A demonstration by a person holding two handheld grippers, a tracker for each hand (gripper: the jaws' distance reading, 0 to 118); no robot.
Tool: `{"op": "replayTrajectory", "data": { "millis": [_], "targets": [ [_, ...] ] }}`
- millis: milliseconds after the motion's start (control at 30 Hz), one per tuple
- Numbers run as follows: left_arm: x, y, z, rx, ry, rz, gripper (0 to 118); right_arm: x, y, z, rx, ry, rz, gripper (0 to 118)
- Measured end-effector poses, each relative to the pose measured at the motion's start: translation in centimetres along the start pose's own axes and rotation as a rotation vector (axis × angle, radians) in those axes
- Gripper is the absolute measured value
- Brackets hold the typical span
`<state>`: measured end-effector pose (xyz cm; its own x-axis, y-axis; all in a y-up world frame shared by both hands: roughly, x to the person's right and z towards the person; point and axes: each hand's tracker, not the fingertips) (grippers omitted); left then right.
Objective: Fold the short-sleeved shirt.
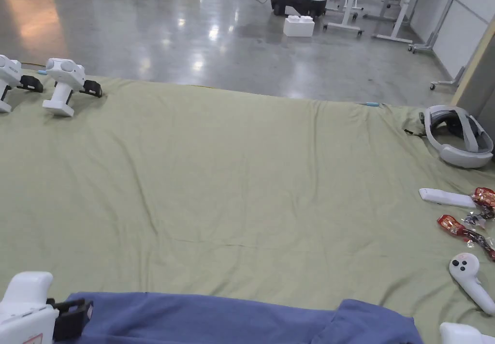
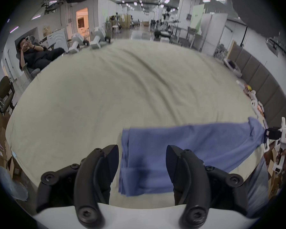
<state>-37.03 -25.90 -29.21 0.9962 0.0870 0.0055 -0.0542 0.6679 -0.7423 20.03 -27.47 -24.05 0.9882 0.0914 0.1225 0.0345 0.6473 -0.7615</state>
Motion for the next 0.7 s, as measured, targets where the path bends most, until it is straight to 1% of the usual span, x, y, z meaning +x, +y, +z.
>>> {"op": "replayTrajectory", "data": {
  "millis": [100, 233, 400, 467, 533, 567, 600, 633, 667, 700],
  "targets": [
    [1.4, 2.3, 0.8, 0.121, 0.0, -0.008, 69, -1.5, 2.8, 1.9, 0.125, 0.009, -0.008, 71],
    [4.4, 5.0, 1.7, 0.282, 0.027, -0.047, 69, -5.7, 6.3, 3.5, 0.34, -0.014, 0.04, 71],
    [7.9, 7.3, 2.9, 0.462, 0.04, -0.061, 69, -10.5, 9.7, 5.6, 0.586, 0.042, -0.023, 71],
    [9.2, 8.2, 3.8, 0.534, 0.066, -0.06, 67, -12.0, 10.9, 6.3, 0.655, 0.025, -0.046, 70],
    [9.5, 8.8, 3.8, 0.596, 0.079, -0.073, 63, -13.0, 11.7, 6.8, 0.717, 0.018, -0.069, 68],
    [9.9, 9.1, 4.0, 0.621, 0.078, -0.087, 58, -13.4, 12.1, 6.8, 0.741, 0.031, -0.067, 65],
    [10.3, 9.3, 4.2, 0.634, 0.082, -0.099, 46, -13.8, 12.4, 6.8, 0.747, 0.039, -0.061, 59],
    [10.6, 9.5, 4.4, 0.651, 0.083, -0.11, 30, -14.1, 12.7, 6.8, 0.748, 0.039, -0.056, 47],
    [11.0, 9.7, 4.3, 0.655, 0.095, -0.117, 25, -14.4, 12.9, 6.7, 0.751, 0.046, -0.049, 30],
    [11.2, 9.7, 4.3, 0.663, 0.115, -0.118, 25, -14.6, 13.0, 6.6, 0.753, 0.047, -0.045, 19]
  ]
}}
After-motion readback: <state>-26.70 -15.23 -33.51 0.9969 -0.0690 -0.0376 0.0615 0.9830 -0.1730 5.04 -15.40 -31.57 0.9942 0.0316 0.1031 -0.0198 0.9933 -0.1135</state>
